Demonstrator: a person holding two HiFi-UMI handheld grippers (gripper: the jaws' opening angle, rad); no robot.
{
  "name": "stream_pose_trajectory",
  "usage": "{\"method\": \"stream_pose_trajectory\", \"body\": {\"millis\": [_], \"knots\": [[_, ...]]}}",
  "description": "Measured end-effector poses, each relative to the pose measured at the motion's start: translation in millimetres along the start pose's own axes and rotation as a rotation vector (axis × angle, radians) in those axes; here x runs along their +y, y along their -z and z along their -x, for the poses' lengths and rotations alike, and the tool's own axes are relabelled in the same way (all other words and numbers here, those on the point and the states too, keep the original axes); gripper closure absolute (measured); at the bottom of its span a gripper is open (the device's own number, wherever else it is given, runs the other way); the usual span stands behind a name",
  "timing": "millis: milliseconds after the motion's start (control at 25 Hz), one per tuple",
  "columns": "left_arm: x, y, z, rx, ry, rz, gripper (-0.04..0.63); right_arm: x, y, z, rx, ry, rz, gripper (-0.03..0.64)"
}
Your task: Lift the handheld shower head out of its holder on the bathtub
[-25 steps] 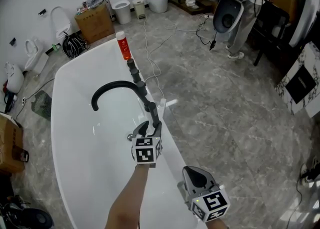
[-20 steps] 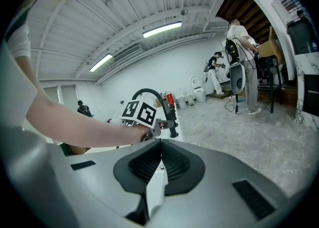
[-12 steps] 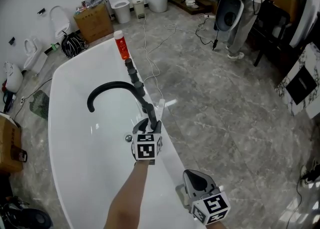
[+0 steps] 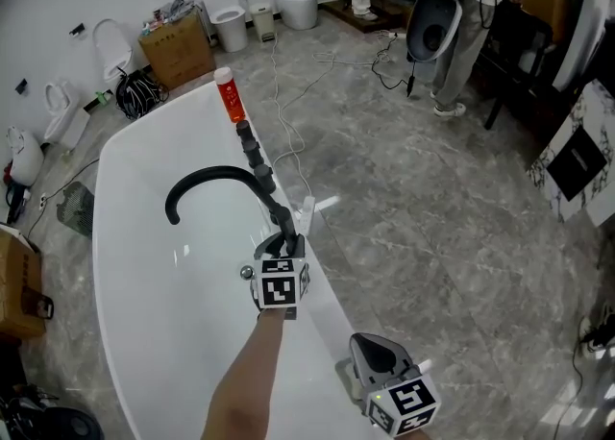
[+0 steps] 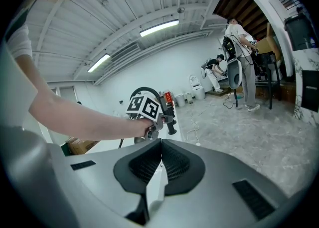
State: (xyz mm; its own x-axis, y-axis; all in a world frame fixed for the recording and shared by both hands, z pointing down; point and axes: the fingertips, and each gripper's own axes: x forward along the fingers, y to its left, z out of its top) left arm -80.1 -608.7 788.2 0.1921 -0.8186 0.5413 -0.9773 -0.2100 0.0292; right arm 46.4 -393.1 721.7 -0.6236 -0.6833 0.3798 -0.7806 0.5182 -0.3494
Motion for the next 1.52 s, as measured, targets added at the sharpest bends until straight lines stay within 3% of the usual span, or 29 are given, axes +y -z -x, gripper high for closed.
{"method": "stream_pose_trajectory", "body": {"millis": [520,1000,1520], "knots": [[-9.2,-57.9,52.3,-0.069,0.015,-0.026,0.454,17.0,-41.8,28.2,-0.027,0.018,-0.005,0.611],[-23.3,-114.8,114.4,-0.123,0.066,-0.108,0.454,47.8,-90.1,59.3,-0.091,0.044,0.018,0.611],[-45.0,-166.0,208.5,-0.184,0.091,-0.159,0.454,96.3,-137.4,116.9,-0.159,0.064,0.052,0.611]]}}
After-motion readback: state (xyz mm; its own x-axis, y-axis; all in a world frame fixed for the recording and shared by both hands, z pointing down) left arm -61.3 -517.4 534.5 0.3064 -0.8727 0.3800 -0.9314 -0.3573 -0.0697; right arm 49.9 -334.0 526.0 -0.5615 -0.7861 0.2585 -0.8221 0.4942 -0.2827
